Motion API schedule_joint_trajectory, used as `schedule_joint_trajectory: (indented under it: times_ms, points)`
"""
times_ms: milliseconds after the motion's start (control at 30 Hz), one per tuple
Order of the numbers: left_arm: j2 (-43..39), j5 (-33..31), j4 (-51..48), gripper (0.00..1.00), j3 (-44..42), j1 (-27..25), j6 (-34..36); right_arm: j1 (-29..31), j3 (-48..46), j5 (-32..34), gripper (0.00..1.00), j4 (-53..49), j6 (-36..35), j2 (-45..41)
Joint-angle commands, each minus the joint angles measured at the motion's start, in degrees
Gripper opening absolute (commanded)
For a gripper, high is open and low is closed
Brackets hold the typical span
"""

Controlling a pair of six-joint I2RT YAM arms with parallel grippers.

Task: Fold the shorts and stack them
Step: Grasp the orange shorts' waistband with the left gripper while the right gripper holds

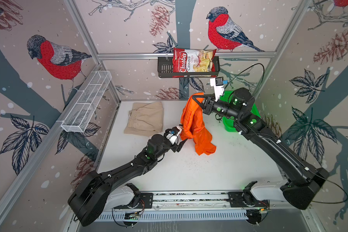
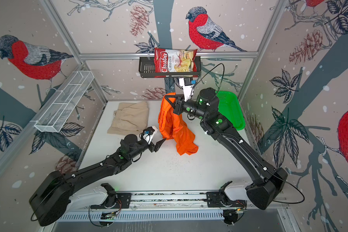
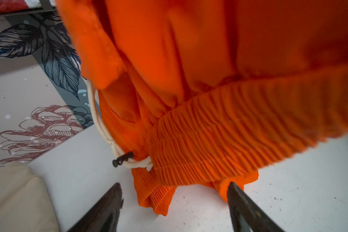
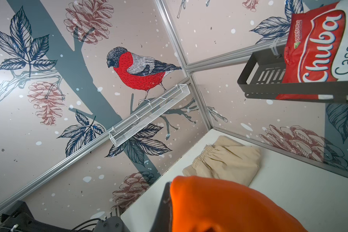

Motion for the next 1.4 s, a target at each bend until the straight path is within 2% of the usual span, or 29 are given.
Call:
schedule_joint_trajectory:
  times_ms: [0, 100, 233, 433, 500, 600, 767, 867, 1000, 1133, 1267, 1367]
  points:
    - [2.08, 0.40, 9.23, 0.79, 0.33, -0.06, -0.95, 0.21, 0.78, 0.18, 0.00, 3.67, 0.20, -0.53]
    - [4.62, 1.95, 13.10, 0.75, 1.13, -0.06, -2.04, 0.29, 0.95, 0.12, 0.00, 3.28, 0.29, -0.78]
    - [6.49, 1.75, 17.49, 0.64, 1.43, -0.06, -3.65, 0.30, 0.57, 0.14, 0.00, 2.95, 0.45, -1.40]
    - [4.12, 1.24, 16.58, 0.33, 1.66, -0.06, -3.53, 0.15, -1.47, 3.99, 0.00, 1.17, -0.48, -3.08]
    - [1.72, 0.42, 13.31, 0.18, 2.03, -0.06, -3.08, -0.43, -2.25, 5.46, 0.00, 0.27, -0.45, -3.34]
    - [-2.50, -3.86, 5.85, 0.01, 3.29, 0.02, -2.91, -2.33, -4.51, 6.32, 0.00, 0.64, 0.44, -4.08]
    - [-10.39, -12.75, -11.90, 0.00, 8.44, 0.28, 0.37, -7.43, -9.60, 4.77, 0.00, 5.18, 4.30, -4.36]
    - [-14.76, -16.96, -20.91, 0.00, 12.26, 1.26, 3.71, -7.49, -9.63, 3.30, 0.00, 8.29, 3.93, -3.10]
    - [-16.81, -13.94, -34.23, 0.00, 21.01, 7.42, 5.69, -6.25, -7.20, 1.91, 0.00, 14.30, 3.88, 1.90]
    - [-14.81, -13.75, -44.46, 0.00, 30.57, 8.64, 9.73, -7.32, -4.59, 4.69, 0.01, 13.79, -0.13, 5.86]
    - [-11.06, -7.39, -50.11, 0.00, 35.04, 8.55, 9.65, -10.86, -10.07, 8.44, 0.25, 14.85, 1.19, 8.33]
    - [-9.14, -1.96, -48.46, 0.00, 32.06, 8.10, 7.06, -13.39, -15.61, 9.34, 0.45, 14.14, 5.01, 9.07]
